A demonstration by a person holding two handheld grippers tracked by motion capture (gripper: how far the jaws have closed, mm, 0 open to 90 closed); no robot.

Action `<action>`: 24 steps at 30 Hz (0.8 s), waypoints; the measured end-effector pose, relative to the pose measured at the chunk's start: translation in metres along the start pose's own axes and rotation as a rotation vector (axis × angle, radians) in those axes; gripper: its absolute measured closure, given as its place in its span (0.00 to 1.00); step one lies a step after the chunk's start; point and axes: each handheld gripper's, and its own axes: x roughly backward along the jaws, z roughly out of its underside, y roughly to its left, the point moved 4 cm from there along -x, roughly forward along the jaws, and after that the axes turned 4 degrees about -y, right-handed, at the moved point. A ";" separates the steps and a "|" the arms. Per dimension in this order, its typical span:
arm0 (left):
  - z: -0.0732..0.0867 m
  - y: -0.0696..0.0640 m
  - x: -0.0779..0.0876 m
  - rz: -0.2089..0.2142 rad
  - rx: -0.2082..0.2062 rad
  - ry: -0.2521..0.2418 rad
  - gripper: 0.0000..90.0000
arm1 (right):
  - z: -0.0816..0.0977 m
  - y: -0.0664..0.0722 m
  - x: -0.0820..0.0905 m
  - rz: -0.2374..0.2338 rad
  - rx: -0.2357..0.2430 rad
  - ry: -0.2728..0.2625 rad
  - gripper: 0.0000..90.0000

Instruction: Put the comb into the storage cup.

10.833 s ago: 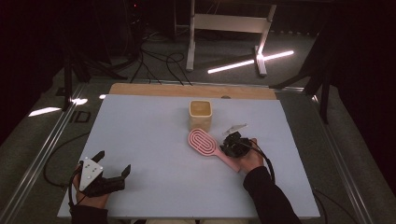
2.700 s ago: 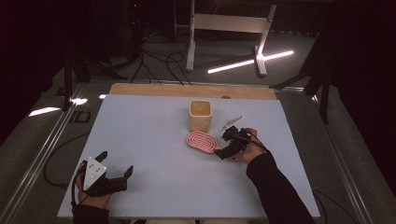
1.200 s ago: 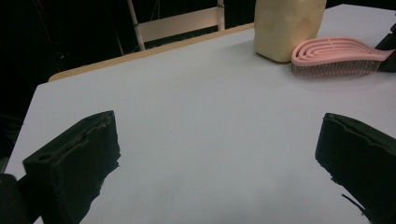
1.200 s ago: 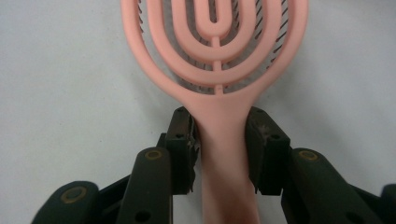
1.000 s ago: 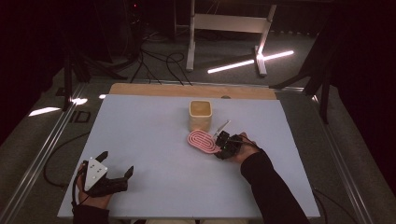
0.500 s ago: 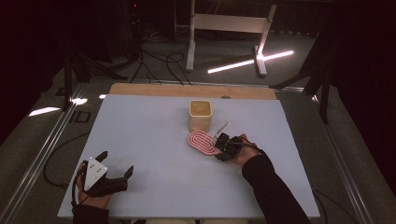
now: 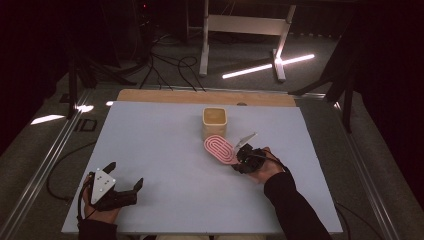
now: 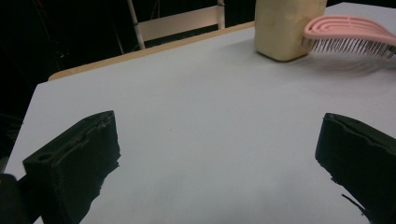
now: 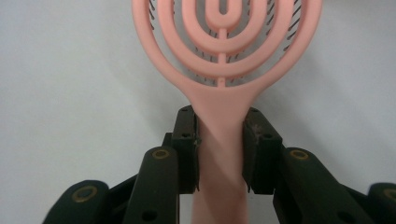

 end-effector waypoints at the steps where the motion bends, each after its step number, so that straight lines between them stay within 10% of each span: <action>1: 0.000 0.000 0.000 0.000 0.000 0.001 0.00 | 0.000 0.001 0.001 -0.002 -0.003 -0.009 0.78; 24: 0.000 0.000 0.001 -0.004 -0.001 -0.001 0.00 | -0.002 0.019 0.047 0.095 -0.012 -0.253 0.77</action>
